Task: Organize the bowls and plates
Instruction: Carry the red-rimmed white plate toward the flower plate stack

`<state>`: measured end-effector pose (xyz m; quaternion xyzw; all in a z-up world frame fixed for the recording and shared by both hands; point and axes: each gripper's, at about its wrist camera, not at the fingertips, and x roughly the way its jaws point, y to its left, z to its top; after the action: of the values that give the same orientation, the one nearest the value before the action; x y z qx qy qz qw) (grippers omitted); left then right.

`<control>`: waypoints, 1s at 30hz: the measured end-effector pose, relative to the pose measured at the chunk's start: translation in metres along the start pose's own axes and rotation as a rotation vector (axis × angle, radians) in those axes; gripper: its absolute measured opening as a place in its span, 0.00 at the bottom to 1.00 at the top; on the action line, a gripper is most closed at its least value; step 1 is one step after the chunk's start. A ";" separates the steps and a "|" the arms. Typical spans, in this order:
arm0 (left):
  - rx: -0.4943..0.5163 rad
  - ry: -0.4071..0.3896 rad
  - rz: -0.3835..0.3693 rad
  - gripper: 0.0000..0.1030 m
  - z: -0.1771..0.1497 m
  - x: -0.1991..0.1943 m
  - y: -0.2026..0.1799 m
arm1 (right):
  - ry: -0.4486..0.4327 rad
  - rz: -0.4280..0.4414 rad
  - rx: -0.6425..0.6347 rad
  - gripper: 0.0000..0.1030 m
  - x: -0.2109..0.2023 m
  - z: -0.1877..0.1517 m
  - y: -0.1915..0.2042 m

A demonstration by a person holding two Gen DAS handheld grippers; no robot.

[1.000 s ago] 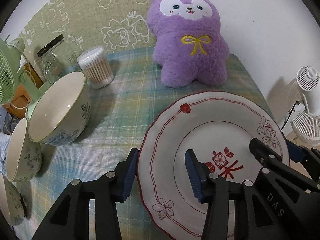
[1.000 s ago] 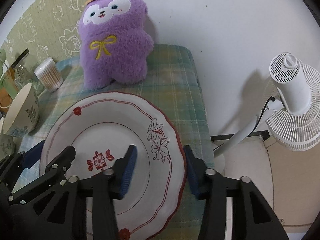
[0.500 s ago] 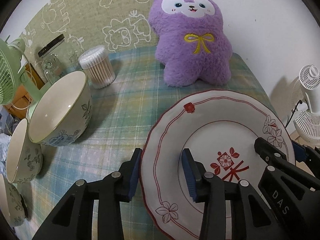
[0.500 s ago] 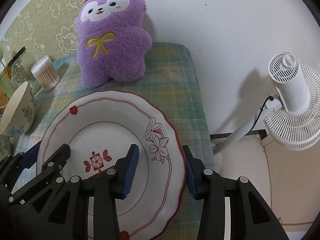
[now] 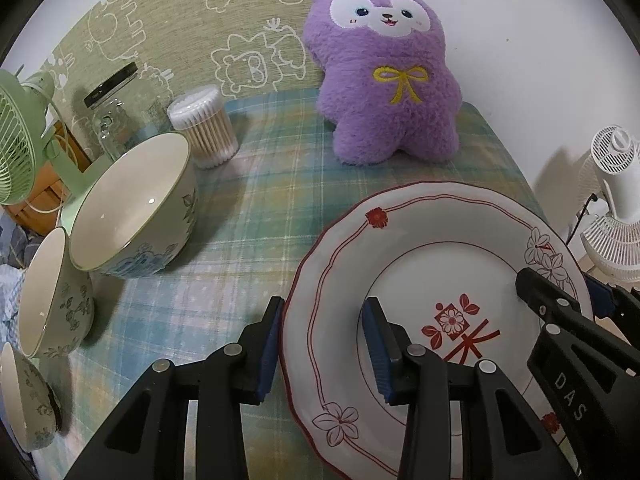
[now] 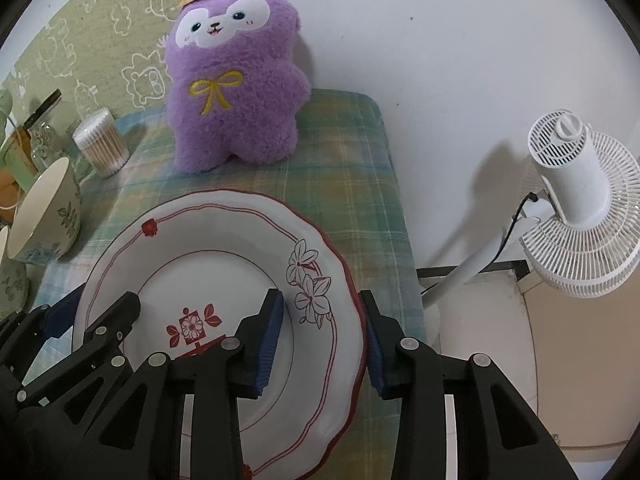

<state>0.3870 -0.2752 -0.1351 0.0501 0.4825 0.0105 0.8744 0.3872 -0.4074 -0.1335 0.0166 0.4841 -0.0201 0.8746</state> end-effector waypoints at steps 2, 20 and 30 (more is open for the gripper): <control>0.008 -0.006 0.000 0.38 -0.002 -0.004 0.000 | -0.006 -0.007 0.005 0.40 -0.004 -0.001 0.001; 0.005 -0.056 -0.023 0.38 -0.011 -0.050 0.014 | -0.055 -0.029 0.023 0.40 -0.055 -0.009 0.012; 0.005 -0.090 -0.036 0.38 -0.021 -0.084 0.028 | -0.099 -0.036 0.040 0.40 -0.095 -0.017 0.022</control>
<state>0.3253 -0.2518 -0.0725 0.0441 0.4437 -0.0087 0.8950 0.3237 -0.3830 -0.0621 0.0242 0.4401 -0.0461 0.8964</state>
